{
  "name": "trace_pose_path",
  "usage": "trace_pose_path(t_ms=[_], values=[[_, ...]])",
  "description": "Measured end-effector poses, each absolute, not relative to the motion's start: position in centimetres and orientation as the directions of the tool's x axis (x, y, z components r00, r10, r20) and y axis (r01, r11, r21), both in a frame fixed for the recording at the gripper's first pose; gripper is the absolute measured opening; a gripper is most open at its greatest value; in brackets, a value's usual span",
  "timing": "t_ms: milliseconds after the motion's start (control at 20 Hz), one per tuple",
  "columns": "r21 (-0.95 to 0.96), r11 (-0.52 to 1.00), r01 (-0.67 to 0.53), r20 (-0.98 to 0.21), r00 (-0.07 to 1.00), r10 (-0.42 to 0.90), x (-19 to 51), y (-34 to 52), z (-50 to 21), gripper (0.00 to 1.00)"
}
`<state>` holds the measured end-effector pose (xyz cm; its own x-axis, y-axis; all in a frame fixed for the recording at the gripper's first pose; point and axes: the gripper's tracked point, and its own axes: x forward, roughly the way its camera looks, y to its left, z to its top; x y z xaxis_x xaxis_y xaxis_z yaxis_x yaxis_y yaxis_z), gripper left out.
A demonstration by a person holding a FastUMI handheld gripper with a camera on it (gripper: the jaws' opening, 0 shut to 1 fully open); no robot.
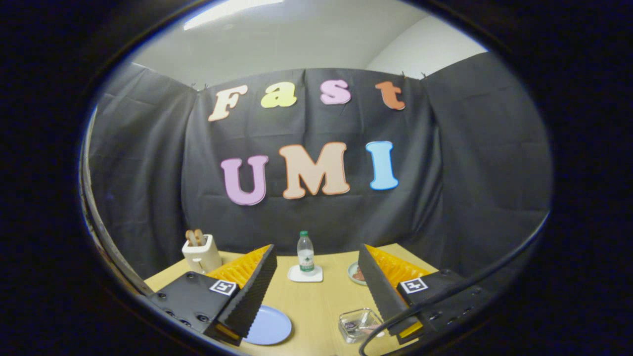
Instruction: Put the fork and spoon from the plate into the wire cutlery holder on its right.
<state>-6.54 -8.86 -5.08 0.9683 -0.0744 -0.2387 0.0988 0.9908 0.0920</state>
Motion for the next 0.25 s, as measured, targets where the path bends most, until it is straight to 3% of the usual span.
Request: trace_pose_path(t_ms=[250], values=[[0.128,0.985,0.116,-0.264,0.961,-0.079,-6.2,-8.9,-6.5,1.00]])
